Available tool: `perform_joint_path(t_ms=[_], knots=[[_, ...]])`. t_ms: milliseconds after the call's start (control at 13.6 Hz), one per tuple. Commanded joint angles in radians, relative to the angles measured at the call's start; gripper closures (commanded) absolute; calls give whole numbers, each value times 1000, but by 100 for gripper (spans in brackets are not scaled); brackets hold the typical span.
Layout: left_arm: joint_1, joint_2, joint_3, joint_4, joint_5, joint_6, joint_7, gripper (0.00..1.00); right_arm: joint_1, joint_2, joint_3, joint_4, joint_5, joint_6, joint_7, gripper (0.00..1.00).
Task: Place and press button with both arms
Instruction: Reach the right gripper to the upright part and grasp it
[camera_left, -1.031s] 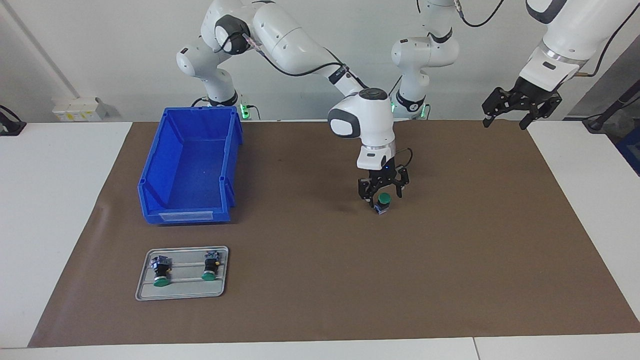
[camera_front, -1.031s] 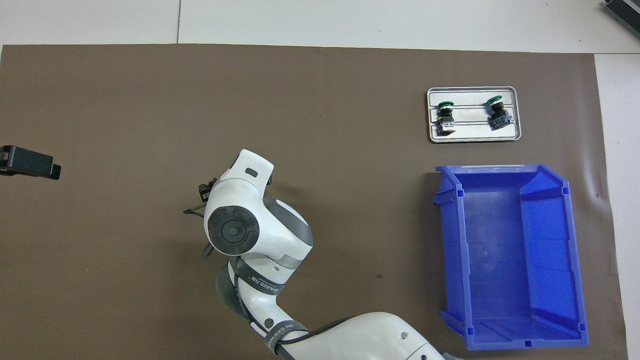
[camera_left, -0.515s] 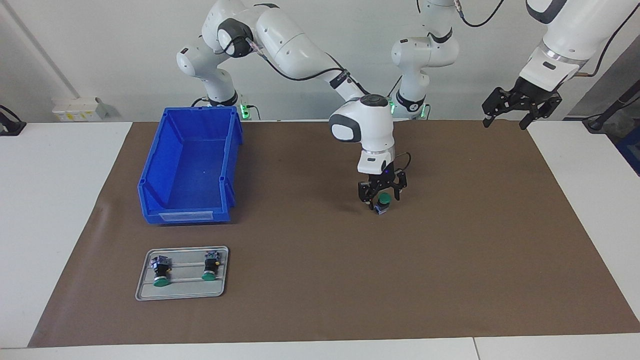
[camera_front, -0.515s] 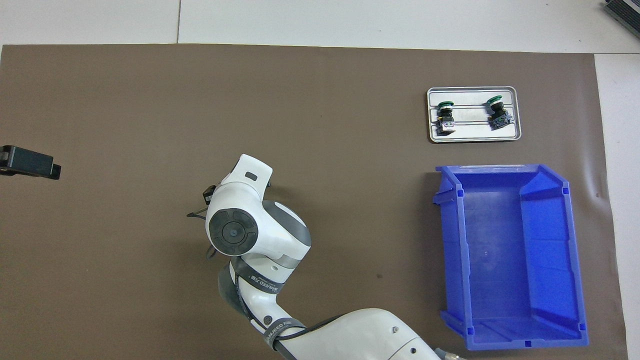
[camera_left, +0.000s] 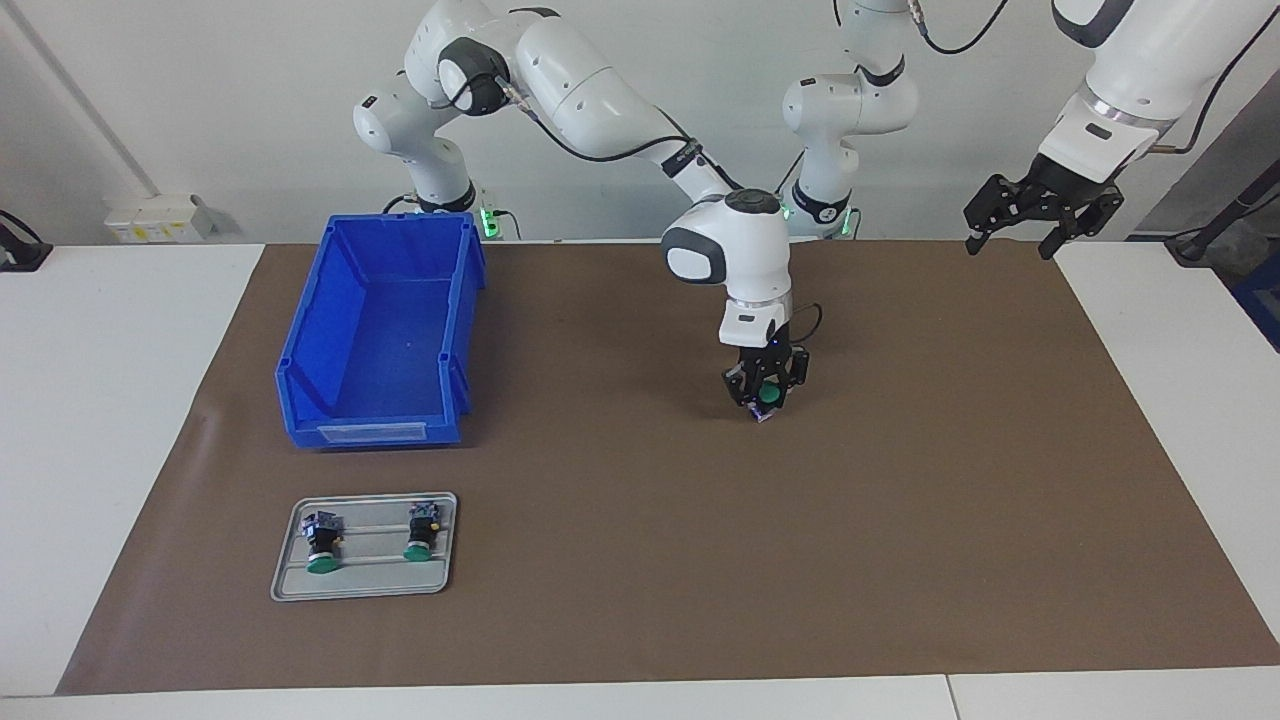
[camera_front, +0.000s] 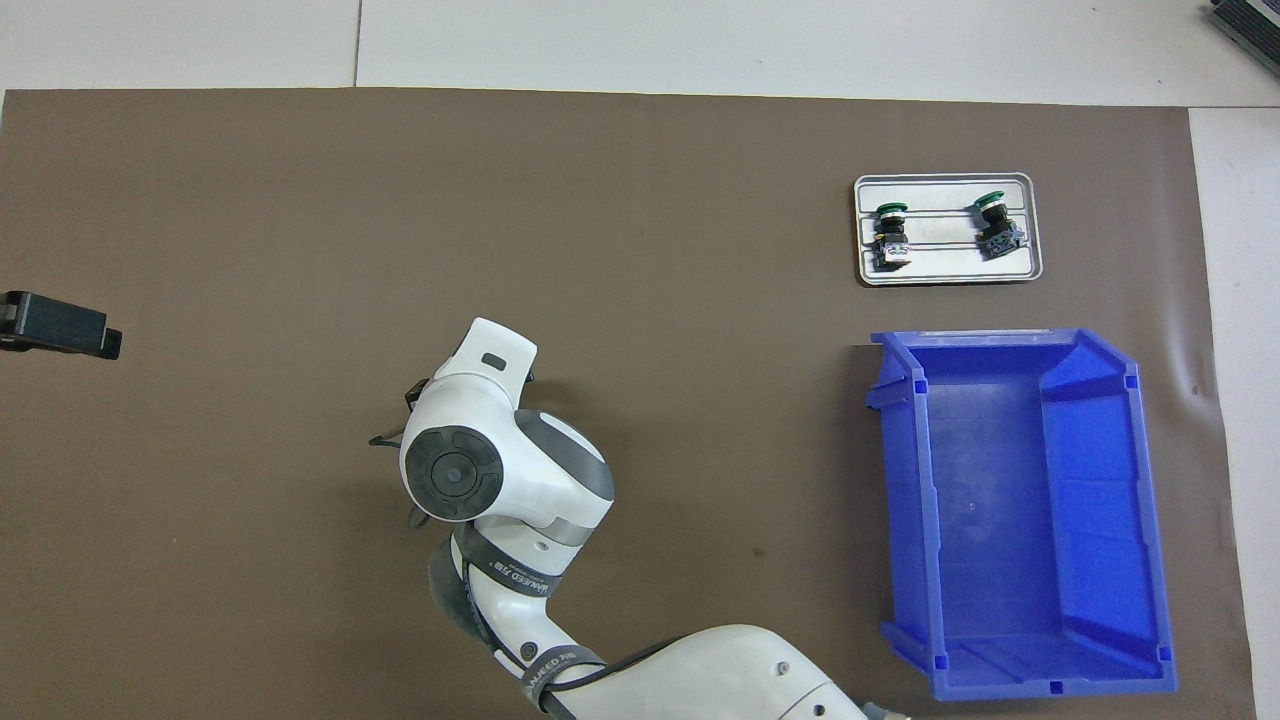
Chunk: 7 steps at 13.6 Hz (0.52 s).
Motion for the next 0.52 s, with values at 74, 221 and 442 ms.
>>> perform_joint_path(t_ms=[74,221,442], knots=[[8,-27,-7,-26,15,-5,-12,0,-18,-89,-46,-2,-59,-72,-3,100],[8,-27,-7,-27,15,-5,-12,0,-81,-211,-66,-58,-70,-112,-61,100],[8,-27,-7,-26,15,-5,-12,0,-197,-430,-66,-227,-70,-180,-220,100]])
